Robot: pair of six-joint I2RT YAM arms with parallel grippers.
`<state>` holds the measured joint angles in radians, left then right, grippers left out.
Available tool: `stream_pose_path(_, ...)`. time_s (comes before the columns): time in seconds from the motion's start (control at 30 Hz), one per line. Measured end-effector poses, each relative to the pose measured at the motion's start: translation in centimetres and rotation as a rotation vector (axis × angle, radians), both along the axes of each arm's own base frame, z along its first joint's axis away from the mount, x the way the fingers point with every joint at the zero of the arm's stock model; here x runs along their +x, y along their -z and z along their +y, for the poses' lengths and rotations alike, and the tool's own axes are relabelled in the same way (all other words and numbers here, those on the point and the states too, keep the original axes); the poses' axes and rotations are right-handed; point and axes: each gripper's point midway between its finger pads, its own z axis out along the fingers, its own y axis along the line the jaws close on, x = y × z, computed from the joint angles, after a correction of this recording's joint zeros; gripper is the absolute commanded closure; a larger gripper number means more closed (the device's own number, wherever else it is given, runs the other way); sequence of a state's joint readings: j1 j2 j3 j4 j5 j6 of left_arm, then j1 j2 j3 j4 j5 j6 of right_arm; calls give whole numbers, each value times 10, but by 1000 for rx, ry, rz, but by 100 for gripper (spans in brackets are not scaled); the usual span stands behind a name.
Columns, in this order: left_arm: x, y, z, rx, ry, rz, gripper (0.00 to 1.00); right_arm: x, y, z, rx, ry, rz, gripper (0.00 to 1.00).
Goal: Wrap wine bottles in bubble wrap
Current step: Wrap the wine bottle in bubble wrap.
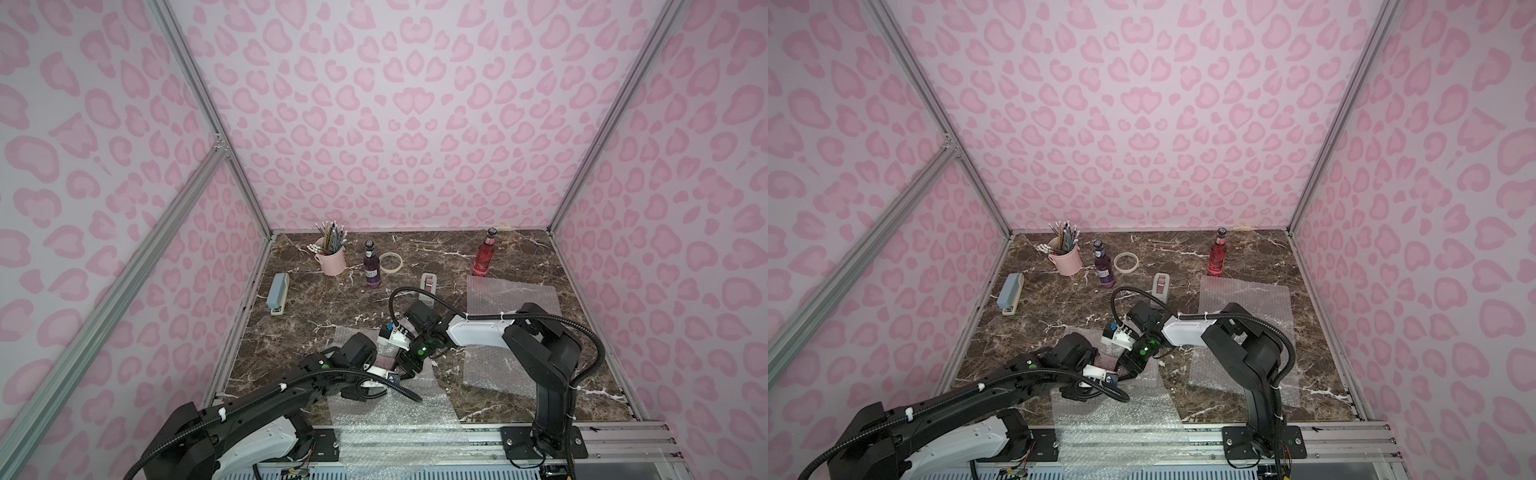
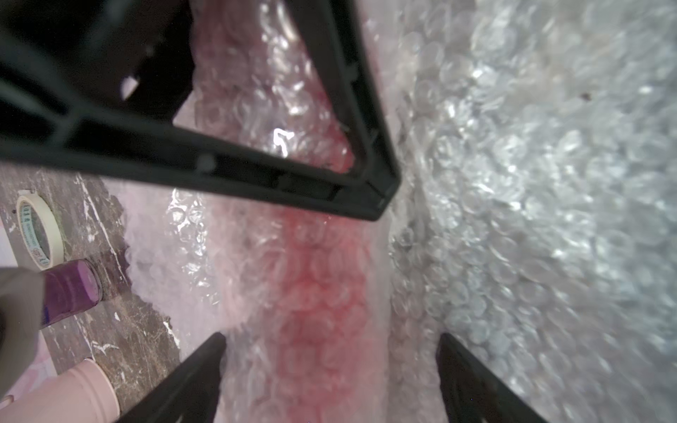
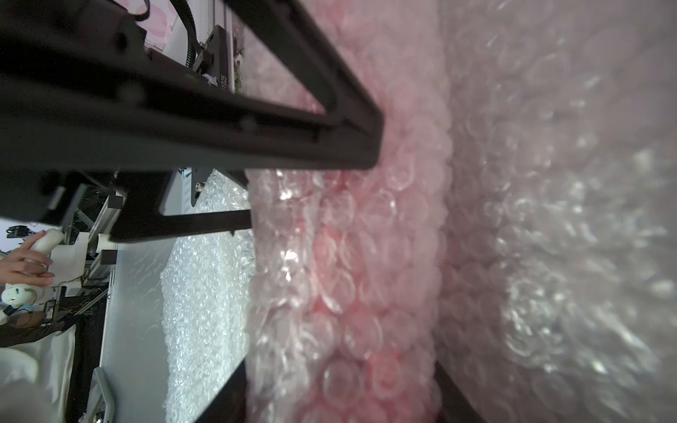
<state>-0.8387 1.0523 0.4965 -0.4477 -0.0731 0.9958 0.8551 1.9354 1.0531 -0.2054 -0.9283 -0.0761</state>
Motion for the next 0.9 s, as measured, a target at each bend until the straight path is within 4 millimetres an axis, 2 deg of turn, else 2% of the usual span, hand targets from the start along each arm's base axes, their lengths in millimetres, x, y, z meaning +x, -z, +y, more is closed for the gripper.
stream_pose_path(0.13,10,9,-4,36,-11,-6,19,-1,0,-1,24,3,35,53)
stream_pose_path(0.23,15,12,-4,69,-6,-12,26,-1,0,-2,39,2,50,53)
stream_pose_path(0.3,17,14,-4,83,-4,-11,35,-1,1,-2,47,3,62,51)
stream_pose_path(0.4,18,16,-4,97,1,-4,49,0,2,-2,51,9,80,43)
stream_pose_path(0.47,20,13,-5,93,1,5,55,0,2,-2,53,17,85,36)
stream_pose_path(0.6,16,11,-10,59,17,59,58,6,-3,-6,52,53,28,25)
stream_pose_path(0.77,11,15,-16,16,27,138,59,16,-11,-15,21,116,-65,19)
stream_pose_path(0.83,9,17,-17,5,19,176,59,21,-16,-19,15,143,-108,13)
stream_pose_path(0.9,5,21,-14,8,-5,231,59,29,-22,-24,15,170,-176,13)
